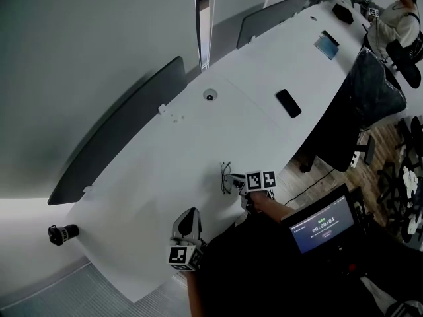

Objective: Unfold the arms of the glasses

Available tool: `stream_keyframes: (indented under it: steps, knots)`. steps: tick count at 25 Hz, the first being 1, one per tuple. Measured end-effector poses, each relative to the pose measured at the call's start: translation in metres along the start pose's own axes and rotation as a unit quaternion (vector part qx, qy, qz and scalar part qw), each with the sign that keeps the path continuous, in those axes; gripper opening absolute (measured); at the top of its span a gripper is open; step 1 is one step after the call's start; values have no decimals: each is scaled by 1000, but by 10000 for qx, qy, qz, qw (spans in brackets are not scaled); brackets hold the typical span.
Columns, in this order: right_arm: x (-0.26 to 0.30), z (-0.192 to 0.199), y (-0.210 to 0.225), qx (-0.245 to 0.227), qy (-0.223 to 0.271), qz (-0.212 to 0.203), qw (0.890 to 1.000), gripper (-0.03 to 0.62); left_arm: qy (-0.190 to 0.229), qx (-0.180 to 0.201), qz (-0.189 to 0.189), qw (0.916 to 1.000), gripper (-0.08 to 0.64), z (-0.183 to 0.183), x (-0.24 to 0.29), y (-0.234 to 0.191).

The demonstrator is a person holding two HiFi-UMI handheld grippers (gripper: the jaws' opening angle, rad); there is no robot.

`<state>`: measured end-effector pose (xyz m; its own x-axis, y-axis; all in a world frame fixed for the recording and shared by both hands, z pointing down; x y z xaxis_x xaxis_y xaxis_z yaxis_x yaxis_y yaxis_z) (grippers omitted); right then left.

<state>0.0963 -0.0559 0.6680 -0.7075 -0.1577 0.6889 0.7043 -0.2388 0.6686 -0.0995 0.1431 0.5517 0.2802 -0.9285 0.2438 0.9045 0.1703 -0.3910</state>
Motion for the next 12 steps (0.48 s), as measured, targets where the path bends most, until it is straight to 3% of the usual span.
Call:
stream_keyframes:
  steps: [4,8,12]
  knots:
    - [15,1,3,269,-91,355,9990,131,101,-253,-164,9995,8,9,-5,-11]
    - [24,7,0,550,-296,340,9975,141,235,-521,-271,9980,8,6,-8,-12]
    - [35,6,0,376,-369,493,9974,141,266,-621,-336,9971,8,5,-8,-15]
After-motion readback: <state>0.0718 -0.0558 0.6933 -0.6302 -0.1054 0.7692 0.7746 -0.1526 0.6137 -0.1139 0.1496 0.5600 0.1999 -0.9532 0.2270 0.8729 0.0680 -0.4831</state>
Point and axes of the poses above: the fingertips, and each gripper's own axes: x forward along the fingers, y to its right, z out of its underside, the point moved 8 cm from there along -x, backward along the fingers, and after that the axes turned 4 degrees about z, right-handed, at the moved point
